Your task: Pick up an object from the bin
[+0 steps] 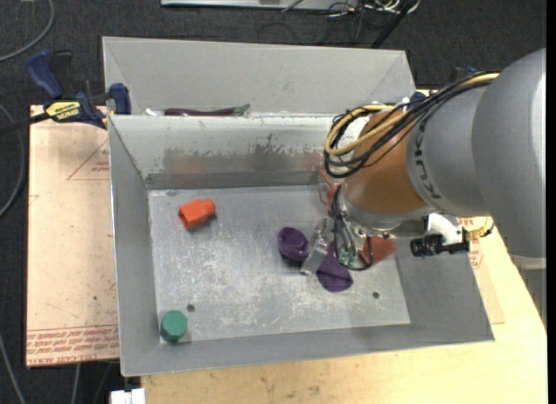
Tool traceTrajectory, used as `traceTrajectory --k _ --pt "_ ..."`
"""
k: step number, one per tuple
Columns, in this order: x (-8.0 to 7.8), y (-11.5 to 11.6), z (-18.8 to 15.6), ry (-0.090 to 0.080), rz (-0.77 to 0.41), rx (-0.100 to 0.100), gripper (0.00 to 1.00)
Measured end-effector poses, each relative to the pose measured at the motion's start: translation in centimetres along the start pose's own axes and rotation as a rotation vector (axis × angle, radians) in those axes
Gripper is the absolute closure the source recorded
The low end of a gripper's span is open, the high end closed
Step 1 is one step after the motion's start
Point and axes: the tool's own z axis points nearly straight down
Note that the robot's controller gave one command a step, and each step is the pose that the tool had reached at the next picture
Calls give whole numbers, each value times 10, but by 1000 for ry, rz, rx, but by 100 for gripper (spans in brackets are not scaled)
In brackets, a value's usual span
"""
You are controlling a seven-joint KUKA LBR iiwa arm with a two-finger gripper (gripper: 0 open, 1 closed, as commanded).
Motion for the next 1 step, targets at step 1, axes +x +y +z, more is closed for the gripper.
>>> traceTrajectory --k 1 --pt "0 0 -7 0 -1 -1 100"
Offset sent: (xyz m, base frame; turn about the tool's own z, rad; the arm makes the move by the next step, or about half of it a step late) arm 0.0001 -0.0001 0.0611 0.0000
